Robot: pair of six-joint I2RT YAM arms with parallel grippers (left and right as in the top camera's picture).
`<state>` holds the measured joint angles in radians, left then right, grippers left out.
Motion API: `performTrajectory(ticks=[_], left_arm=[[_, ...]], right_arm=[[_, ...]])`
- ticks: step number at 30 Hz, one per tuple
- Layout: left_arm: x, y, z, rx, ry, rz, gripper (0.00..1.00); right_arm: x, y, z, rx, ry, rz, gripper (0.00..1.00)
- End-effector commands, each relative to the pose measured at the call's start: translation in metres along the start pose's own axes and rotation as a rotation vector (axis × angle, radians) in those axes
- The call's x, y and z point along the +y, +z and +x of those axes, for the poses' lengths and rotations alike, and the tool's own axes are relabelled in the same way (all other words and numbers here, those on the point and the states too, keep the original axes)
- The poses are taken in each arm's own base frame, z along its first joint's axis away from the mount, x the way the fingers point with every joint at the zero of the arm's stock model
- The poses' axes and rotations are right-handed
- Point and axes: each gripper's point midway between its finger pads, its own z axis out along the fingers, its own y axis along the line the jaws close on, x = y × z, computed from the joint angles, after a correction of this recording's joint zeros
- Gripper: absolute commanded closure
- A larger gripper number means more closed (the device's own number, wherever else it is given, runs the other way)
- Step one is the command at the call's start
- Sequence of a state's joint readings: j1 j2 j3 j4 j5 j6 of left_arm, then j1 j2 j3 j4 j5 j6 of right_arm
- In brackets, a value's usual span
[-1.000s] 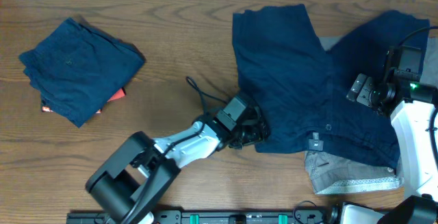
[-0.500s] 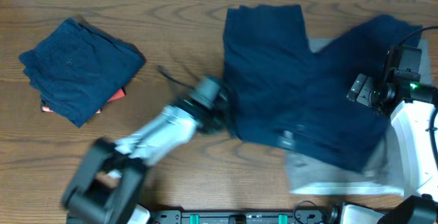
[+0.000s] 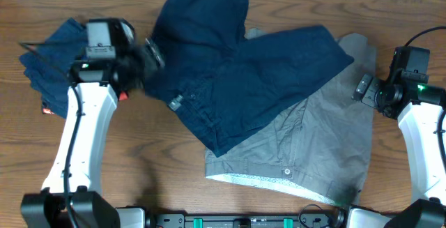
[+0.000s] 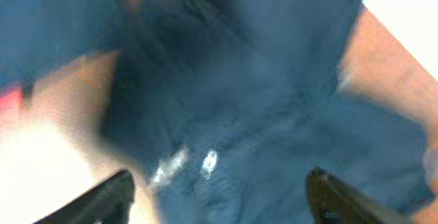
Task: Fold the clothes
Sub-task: 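Grasp the navy shorts waistband with the left gripper near the drawstring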
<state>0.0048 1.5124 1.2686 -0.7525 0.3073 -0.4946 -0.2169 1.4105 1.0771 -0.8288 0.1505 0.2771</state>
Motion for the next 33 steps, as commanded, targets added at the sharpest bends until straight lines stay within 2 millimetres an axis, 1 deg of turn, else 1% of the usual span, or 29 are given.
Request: performTrajectory(ticks=[1, 2, 5, 8, 10, 11, 14, 19, 22, 24, 26, 27, 28, 29, 31, 33], left_arm=[[0.01, 0.01, 0.047, 0.171, 0.026, -0.081, 0.14], [0.013, 0.011, 0.065, 0.232, 0.031, -0.111, 0.14], [0.018, 0.018, 0.107, 0.353, 0.065, -0.166, 0.14], [0.02, 0.03, 0.14, 0.412, 0.045, -0.203, 0.14], [0.02, 0.042, 0.16, 0.43, 0.046, -0.21, 0.14], [0.018, 0.047, 0.17, 0.443, 0.053, -0.201, 0.15], [0.0, 0.063, 0.207, 0.509, 0.113, -0.094, 0.17], [-0.014, 0.079, 0.241, 0.515, 0.241, -0.028, 0.18], [-0.017, 0.085, 0.252, 0.503, 0.26, -0.042, 0.21], [-0.015, 0.09, 0.254, 0.479, 0.252, -0.077, 0.34], [-0.018, 0.094, 0.254, 0.46, 0.257, -0.072, 0.44], [-0.021, 0.096, 0.254, 0.455, 0.26, -0.061, 0.55], [-0.023, 0.097, 0.253, 0.451, 0.261, -0.055, 0.72], [-0.023, 0.097, 0.253, 0.45, 0.261, -0.053, 0.94], [-0.022, 0.095, 0.252, 0.452, 0.256, -0.058, 0.94], [-0.017, 0.089, 0.247, 0.456, 0.26, -0.072, 0.94]], right_arm=[[0.005, -0.007, -0.004, -0.016, -0.013, -0.045, 0.01], [0.008, -0.007, -0.003, -0.012, -0.018, -0.058, 0.01], [0.019, -0.008, 0.0, 0.003, -0.073, -0.123, 0.01], [0.031, -0.01, 0.006, 0.023, -0.119, -0.196, 0.05], [0.034, -0.011, 0.009, 0.038, -0.125, -0.218, 0.05], [0.034, -0.01, 0.01, 0.043, -0.124, -0.217, 0.05], [0.033, -0.01, 0.012, 0.051, -0.126, -0.214, 0.05], [0.033, -0.01, 0.012, 0.05, -0.125, -0.215, 0.04], [0.033, -0.01, 0.012, 0.051, -0.125, -0.215, 0.04], [0.033, -0.01, 0.012, 0.052, -0.125, -0.215, 0.04], [0.033, -0.01, 0.013, 0.054, -0.125, -0.214, 0.04], [0.033, -0.01, 0.013, 0.056, -0.125, -0.213, 0.04], [0.033, -0.01, 0.014, 0.057, -0.125, -0.213, 0.04], [0.033, -0.01, 0.014, 0.059, -0.125, -0.213, 0.04], [0.032, -0.011, 0.017, 0.069, -0.129, -0.21, 0.04], [0.031, -0.011, 0.021, 0.086, -0.134, -0.207, 0.09]])
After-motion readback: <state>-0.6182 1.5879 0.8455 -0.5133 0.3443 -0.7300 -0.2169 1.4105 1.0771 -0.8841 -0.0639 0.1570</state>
